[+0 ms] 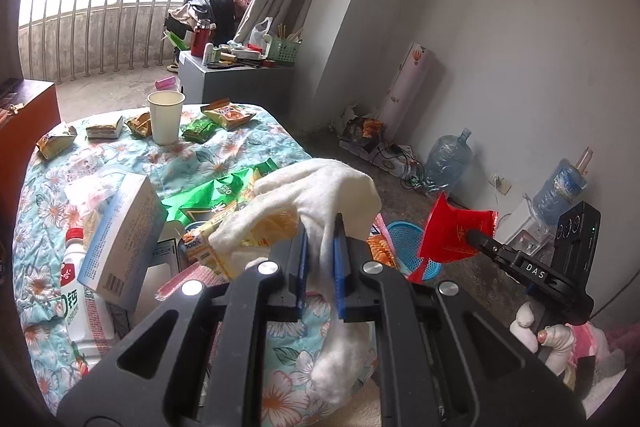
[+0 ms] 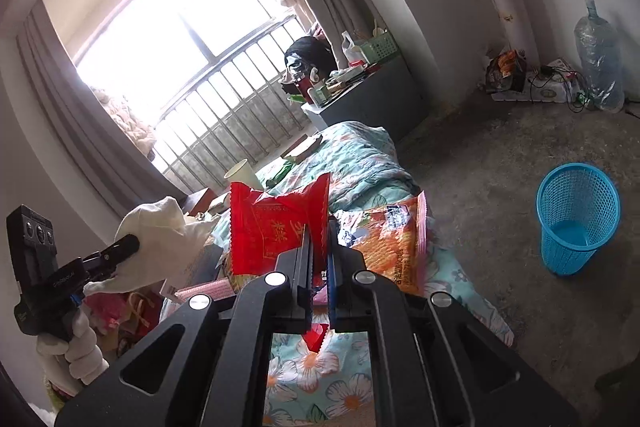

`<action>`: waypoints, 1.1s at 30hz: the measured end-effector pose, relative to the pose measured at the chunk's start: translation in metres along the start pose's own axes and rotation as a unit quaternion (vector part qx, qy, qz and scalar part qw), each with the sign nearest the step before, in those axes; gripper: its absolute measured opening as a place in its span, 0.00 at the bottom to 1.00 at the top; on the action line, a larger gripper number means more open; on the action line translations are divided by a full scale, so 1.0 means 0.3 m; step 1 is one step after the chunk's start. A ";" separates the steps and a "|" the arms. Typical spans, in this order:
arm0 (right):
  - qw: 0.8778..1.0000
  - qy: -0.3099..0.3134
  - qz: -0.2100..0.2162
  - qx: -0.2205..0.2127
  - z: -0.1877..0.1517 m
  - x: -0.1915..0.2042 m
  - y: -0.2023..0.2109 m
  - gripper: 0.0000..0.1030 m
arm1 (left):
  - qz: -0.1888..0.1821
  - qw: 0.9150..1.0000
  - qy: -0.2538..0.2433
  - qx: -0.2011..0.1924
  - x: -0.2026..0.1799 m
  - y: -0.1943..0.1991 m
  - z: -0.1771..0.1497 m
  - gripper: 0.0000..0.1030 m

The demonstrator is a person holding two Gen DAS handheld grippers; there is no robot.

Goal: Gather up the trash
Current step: 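Carry the glove and red packet over the blue basket and open both tools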

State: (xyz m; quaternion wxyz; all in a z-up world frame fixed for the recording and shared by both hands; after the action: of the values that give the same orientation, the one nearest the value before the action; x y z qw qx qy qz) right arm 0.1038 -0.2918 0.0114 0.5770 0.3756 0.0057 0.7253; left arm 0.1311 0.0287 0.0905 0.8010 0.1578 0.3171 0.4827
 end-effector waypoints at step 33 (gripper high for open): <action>0.898 -0.347 -0.270 0.027 0.139 -1.455 -0.361 0.32 | -0.107 0.933 -0.168 0.301 -1.064 -1.721 -0.099 0.62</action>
State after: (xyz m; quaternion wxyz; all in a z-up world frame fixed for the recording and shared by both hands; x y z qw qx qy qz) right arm 0.2399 -0.6405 -0.2414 0.7056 0.6028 -0.0745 0.3648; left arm 0.3528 -0.5016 -0.1069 0.8045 0.4354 0.3232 0.2425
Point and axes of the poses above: each gripper's, at about its wrist camera, not at the fingertips, and y roughly against the way its jaws point, x to its left, z to its top, the point moved 1 cm from there along -y, roughly the way its jaws point, and after that the axes turned 2 degrees about y, right-handed, at the moved point
